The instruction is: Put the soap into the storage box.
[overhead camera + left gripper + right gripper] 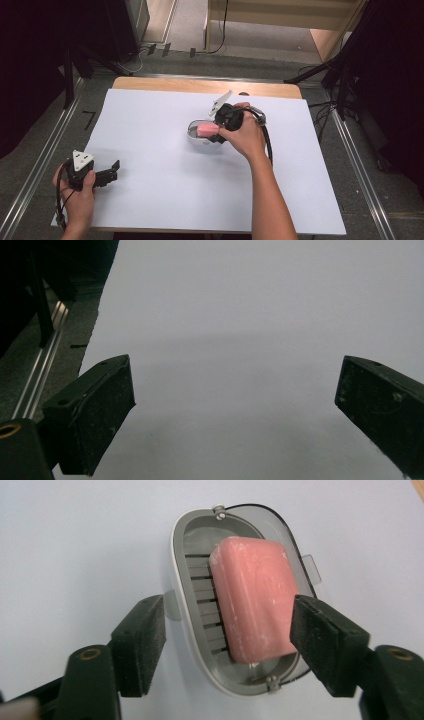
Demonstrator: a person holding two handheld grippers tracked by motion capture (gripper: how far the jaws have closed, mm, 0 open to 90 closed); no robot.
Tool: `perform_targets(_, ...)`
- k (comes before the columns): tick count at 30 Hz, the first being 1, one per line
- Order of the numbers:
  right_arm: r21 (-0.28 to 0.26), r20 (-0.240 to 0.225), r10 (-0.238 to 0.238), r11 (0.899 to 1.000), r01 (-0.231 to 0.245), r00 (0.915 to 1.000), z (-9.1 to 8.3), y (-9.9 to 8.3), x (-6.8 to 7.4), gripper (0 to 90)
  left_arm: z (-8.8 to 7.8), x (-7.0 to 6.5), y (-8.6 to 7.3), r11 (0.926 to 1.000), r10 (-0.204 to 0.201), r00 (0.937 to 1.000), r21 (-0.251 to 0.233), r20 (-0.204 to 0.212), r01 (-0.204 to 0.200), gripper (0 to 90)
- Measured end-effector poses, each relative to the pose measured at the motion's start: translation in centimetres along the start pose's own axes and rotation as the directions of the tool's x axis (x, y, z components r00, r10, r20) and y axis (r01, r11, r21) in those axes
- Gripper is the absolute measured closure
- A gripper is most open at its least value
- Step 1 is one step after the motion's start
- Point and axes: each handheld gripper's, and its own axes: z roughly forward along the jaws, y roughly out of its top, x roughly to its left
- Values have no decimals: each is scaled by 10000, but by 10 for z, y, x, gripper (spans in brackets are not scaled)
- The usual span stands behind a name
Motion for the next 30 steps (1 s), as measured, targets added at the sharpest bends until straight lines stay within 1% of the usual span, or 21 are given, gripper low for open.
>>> perform_targets(2, -166, 53, 238, 9996, -237, 9997, -3, -6, 1, 277, 0, 0, 0, 10000, -1, 10000, 2, 0, 1, 30)
perform_targets(3, -172, 0, 403, 9990, -403, 9992, -5, -9, 2, 264, 0, 0, 0, 10000, -2, 10000, 1, -4, 2, 30)
perform_targets(5, -312, 15, 578, 9978, -577, 9983, -9, -16, 3, 232, 0, 0, 0, 10000, 11, 10000, 20, -14, -11, 30)
perform_targets(6, -295, 38, 685, 9972, -683, 9976, -10, -19, 4, 210, 0, 0, 0, 10000, 12, 10000, 21, -14, -12, 30)
perform_targets(7, -327, 166, 821, 9961, -815, 9965, -12, -23, 4, 183, 0, 0, 0, 10000, 15, 10000, 18, -16, -15, 30)
perform_targets(10, -485, 65, 1155, 9922, -1151, 9933, -17, -36, 5, 180, 0, 0, 0, 10000, 15, 10000, 20, -18, -15, 30)
perform_targets(11, -512, 116, 1199, 9916, -1192, 9927, -19, -39, 5, 180, 0, 0, 0, 10000, 15, 10000, 20, -20, -15, 30)
perform_targets(12, -551, 121, 1365, 9892, -1356, 9906, -21, -43, 5, 180, 0, 0, 0, 10000, 11, 10000, 22, -26, -11, 30)
perform_targets(14, -754, 224, 1548, 9854, -1528, 9877, -26, -52, 5, 178, 0, 0, 0, 10000, 16, 10000, 24, -32, -16, 30)
perform_targets(18, -1188, 496, 2009, 9738, -1939, 9784, -35, -69, 6, 135, 0, 0, 0, 10000, 18, 10000, 25, -45, -18, 30)
perform_targets(20, -1404, 665, 2174, 9683, -2066, 9738, -39, -77, 7, 88, 0, 0, 0, 10000, 16, 10000, 27, -43, -16, 30)
perform_targets(23, -1561, 930, 2486, 9600, -2325, 9641, -42, -88, 10, 29, 0, 0, 0, 10000, 15, 10000, 25, -43, -15, 30)
perform_targets(24, -1608, 1021, 2530, 9586, -2351, 9621, -42, -92, 10, 7, 0, 0, 0, 10000, 14, 10000, 24, -43, -14, 30)
perform_targets(25, -1630, 1099, 2643, 9557, -2449, 9582, -43, -96, 11, 0, 0, 0, 0, 10000, 18, 10000, 24, -47, -18, 30)
perform_targets(26, -1699, 1097, 2725, 9527, -2521, 9559, -44, -100, 12, 0, 0, 0, 0, 10000, 22, 10000, 25, -48, -22, 30)
perform_targets(27, -1773, 993, 2775, 9499, -2574, 9556, -45, -104, 13, 19, 0, 0, 0, 10000, 17, 10000, 19, -43, -16, 30)
perform_targets(29, -1981, 778, 2725, 9470, -2530, 9590, -46, -111, 15, 113, 0, 0, 0, 10000, 20, 10000, 18, -44, -20, 30)
perform_targets(30, -2004, 495, 2738, 9449, -2590, 9605, -47, -114, 15, 162, 0, 0, 0, 10000, 22, 10000, 15, -48, -22, 30)
